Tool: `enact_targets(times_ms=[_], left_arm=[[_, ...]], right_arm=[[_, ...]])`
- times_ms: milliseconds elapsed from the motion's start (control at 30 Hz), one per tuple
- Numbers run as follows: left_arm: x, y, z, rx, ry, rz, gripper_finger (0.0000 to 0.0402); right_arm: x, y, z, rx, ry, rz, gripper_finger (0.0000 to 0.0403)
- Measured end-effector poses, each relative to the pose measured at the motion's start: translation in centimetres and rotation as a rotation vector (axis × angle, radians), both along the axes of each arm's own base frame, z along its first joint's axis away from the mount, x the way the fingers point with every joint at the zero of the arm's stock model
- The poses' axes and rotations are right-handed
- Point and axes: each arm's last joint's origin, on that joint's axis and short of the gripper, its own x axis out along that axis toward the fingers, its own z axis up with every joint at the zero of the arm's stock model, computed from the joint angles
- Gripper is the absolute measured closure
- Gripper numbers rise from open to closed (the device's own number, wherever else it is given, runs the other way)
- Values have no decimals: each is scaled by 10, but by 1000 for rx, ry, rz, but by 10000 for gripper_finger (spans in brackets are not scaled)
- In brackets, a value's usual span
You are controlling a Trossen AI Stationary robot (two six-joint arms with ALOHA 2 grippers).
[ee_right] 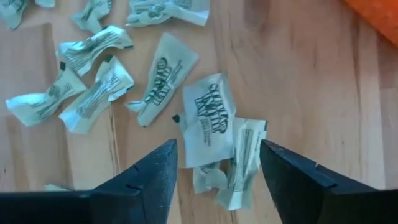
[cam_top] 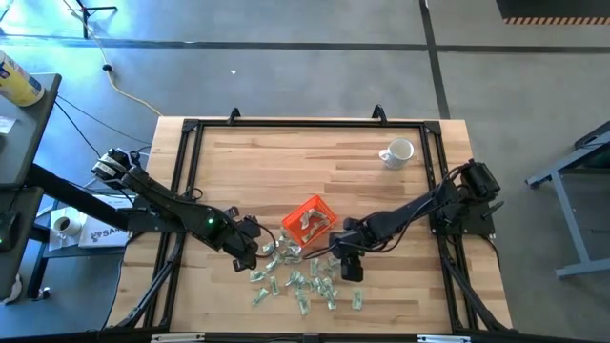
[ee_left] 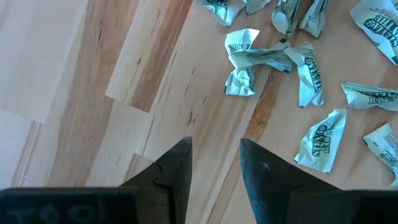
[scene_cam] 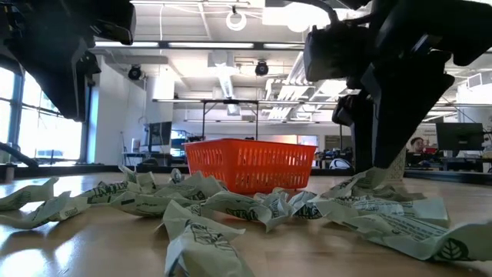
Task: Pick and place Stevia / Truvia into bins
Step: Put the stevia packet into the orange bin
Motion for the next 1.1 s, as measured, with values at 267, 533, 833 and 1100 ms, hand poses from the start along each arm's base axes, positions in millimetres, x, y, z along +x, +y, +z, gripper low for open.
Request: enact_targets(times_ms=[267, 533, 833, 1100], left_arm=[[0, 0, 0, 1, -3, 10, 234], [0, 0, 0, 4, -9, 27, 234], [-1, 1, 0, 11, 4, 27, 234], [-1, 1, 0, 11, 4, 27, 234]], right_arm=[[0, 4, 1, -41, -41, 48, 238], [5, 3, -4, -33, -51, 59, 259], [2, 11, -4, -66, -73, 83, 211], [6, 6, -13, -73, -41, 57, 222]])
